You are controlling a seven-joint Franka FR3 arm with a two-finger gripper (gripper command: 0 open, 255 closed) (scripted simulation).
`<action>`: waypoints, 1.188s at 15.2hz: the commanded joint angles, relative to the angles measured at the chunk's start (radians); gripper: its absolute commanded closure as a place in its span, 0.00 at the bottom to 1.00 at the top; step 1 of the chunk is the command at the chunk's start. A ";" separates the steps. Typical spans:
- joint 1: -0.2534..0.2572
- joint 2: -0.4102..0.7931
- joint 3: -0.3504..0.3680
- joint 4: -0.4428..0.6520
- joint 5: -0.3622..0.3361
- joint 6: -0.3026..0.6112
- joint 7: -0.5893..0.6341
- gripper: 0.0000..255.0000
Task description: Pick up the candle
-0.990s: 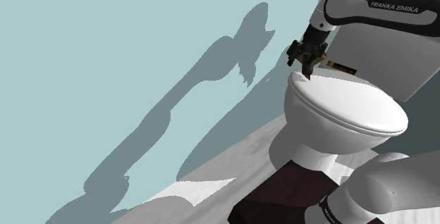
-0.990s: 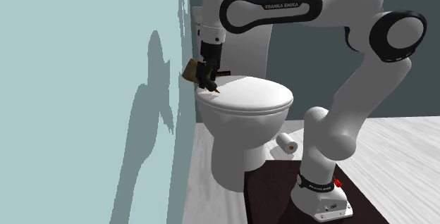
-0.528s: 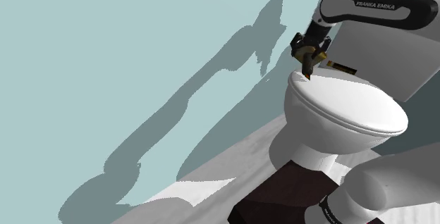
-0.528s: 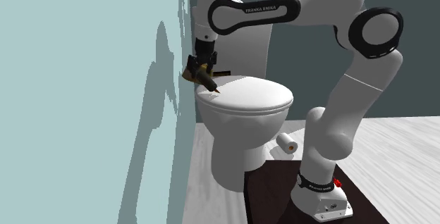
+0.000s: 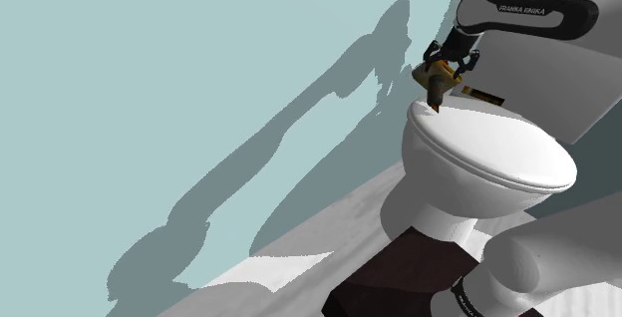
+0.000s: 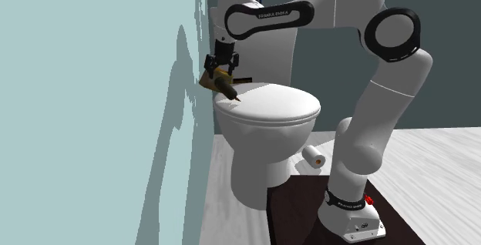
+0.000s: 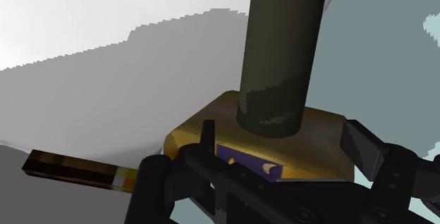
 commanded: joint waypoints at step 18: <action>-0.005 0.001 -0.005 -0.072 -0.008 0.071 0.019 1.00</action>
